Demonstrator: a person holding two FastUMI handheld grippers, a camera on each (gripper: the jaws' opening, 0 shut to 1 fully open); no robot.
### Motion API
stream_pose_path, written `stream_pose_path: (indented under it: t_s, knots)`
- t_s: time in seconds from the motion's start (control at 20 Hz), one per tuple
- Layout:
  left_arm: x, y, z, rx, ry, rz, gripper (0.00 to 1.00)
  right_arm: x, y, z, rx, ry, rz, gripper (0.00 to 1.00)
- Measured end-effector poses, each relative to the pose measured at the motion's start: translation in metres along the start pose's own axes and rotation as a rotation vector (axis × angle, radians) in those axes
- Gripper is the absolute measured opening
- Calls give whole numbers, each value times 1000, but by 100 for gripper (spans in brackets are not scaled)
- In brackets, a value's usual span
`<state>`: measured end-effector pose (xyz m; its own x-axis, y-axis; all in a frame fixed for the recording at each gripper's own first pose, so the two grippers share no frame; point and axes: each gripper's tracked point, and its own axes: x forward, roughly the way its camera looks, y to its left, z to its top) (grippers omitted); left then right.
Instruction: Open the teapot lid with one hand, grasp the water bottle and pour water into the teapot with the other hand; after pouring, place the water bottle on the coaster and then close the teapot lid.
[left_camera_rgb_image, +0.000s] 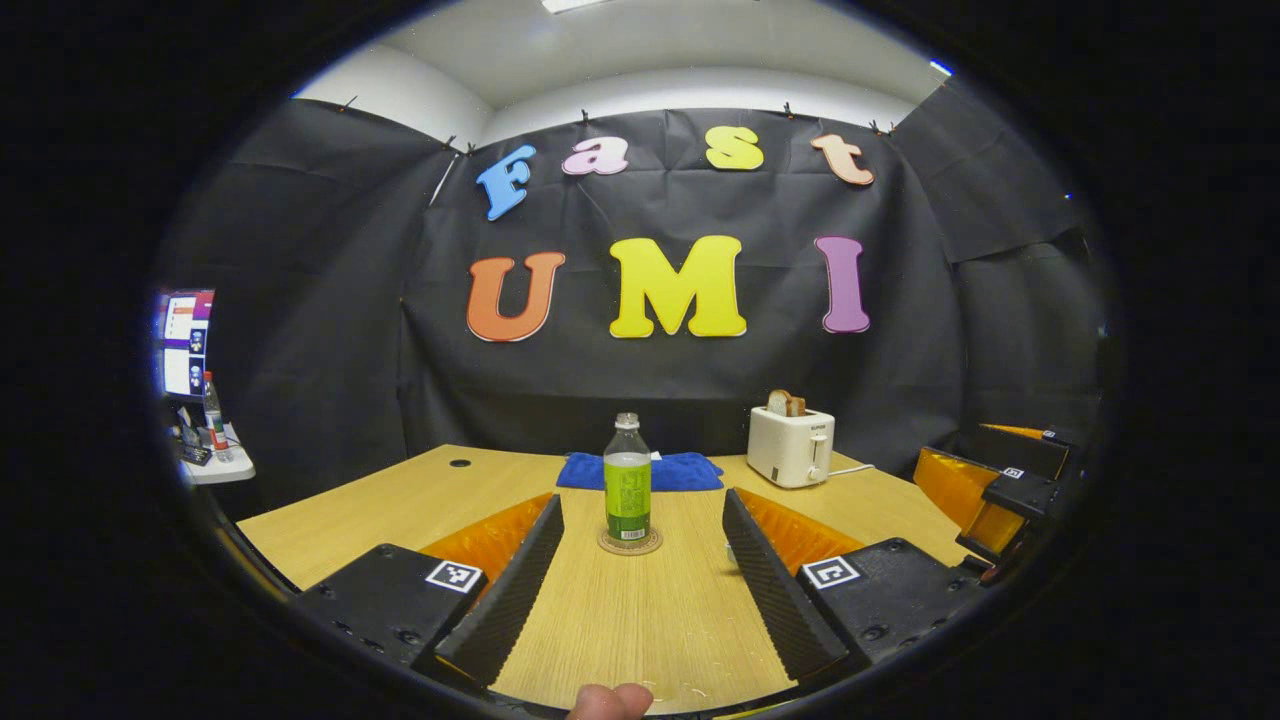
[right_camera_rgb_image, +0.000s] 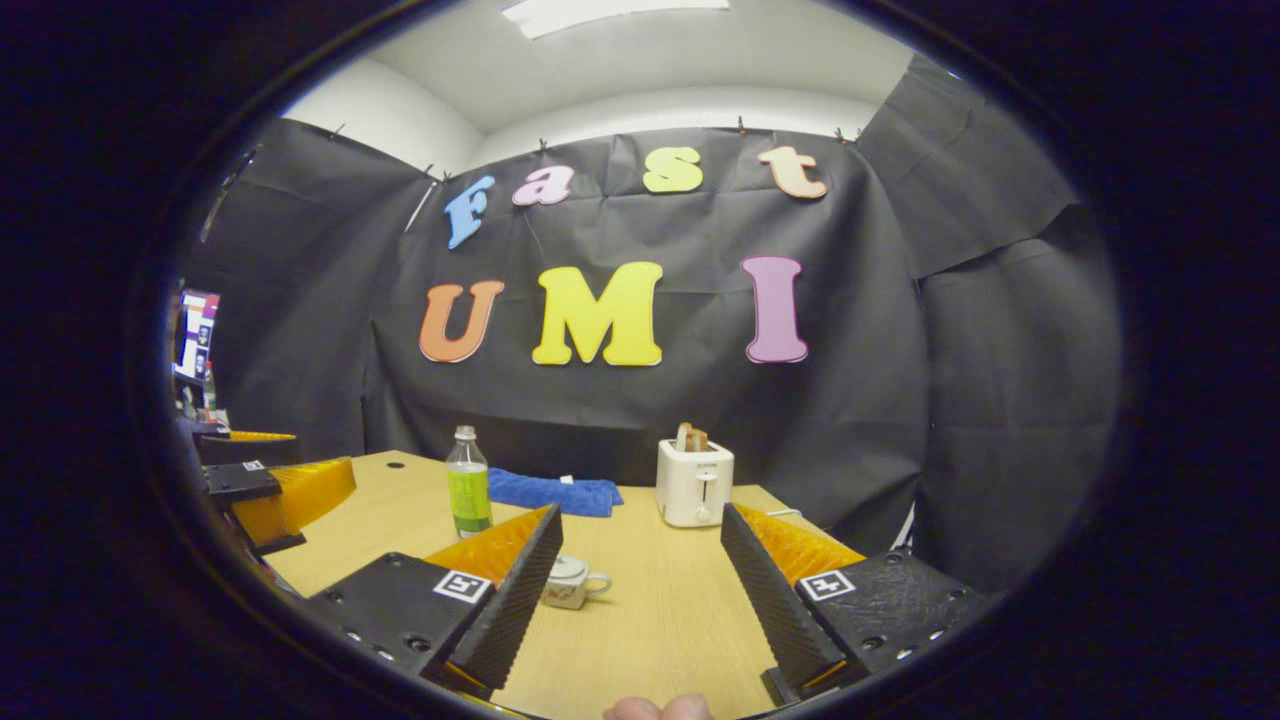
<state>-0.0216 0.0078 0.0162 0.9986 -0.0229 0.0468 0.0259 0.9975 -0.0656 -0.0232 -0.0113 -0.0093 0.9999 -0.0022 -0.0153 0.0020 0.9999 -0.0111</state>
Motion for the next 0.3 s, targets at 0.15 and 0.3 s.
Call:
stream_pose_path:
  t_s: [0.15, 0.3]
  knots:
    - [-4, 8, 5, 11, -1, 9, 100, -7, 11, 15, -15, -40, -13, 96]
    - [-7, 11, 8, -5, -2, 10, 100, -11, 24, 26, -14, -65, -4, 96]
